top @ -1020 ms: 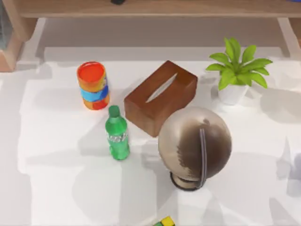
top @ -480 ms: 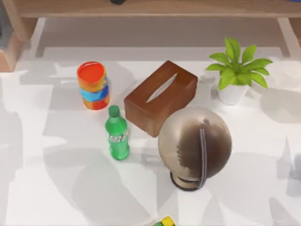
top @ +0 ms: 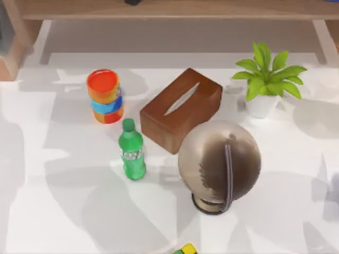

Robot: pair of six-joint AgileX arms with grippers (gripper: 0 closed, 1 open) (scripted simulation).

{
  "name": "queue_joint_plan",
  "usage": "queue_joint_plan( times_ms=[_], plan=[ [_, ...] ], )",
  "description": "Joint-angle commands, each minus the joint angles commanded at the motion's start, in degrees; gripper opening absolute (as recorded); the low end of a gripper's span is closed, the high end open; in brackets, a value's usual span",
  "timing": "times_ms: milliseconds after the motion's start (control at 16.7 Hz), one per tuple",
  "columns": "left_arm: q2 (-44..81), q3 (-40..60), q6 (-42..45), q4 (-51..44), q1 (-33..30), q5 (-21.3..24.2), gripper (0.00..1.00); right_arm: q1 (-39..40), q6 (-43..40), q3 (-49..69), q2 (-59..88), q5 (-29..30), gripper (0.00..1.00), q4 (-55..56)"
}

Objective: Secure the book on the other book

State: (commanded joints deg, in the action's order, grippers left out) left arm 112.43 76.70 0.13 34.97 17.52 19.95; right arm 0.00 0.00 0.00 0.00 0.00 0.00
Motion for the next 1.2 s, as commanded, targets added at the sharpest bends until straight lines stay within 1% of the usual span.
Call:
queue_joint_plan(
  times_ms=[300, 600, 840, 1200],
  plan=[
    [1.03, 5.04, -0.03, -3.71, -1.34, -1.93, 1.0, 0.0, 0.0, 0.0, 0.0, 0.0, 1.0, 0.0],
    [5.67, 8.52, -0.07, -2.6, -0.81, -1.08, 1.0, 0.0, 0.0, 0.0, 0.0, 0.0, 1.0, 0.0],
    [5.98, 8.66, -0.05, -2.43, -0.9, -1.0, 1.0, 0.0, 0.0, 0.0, 0.0, 0.0, 1.0, 0.0],
    [5.98, 8.66, -0.05, -2.43, -0.9, -1.0, 0.55, 0.0, 0.0, 0.0, 0.0, 0.0, 1.0, 0.0]
  ],
)
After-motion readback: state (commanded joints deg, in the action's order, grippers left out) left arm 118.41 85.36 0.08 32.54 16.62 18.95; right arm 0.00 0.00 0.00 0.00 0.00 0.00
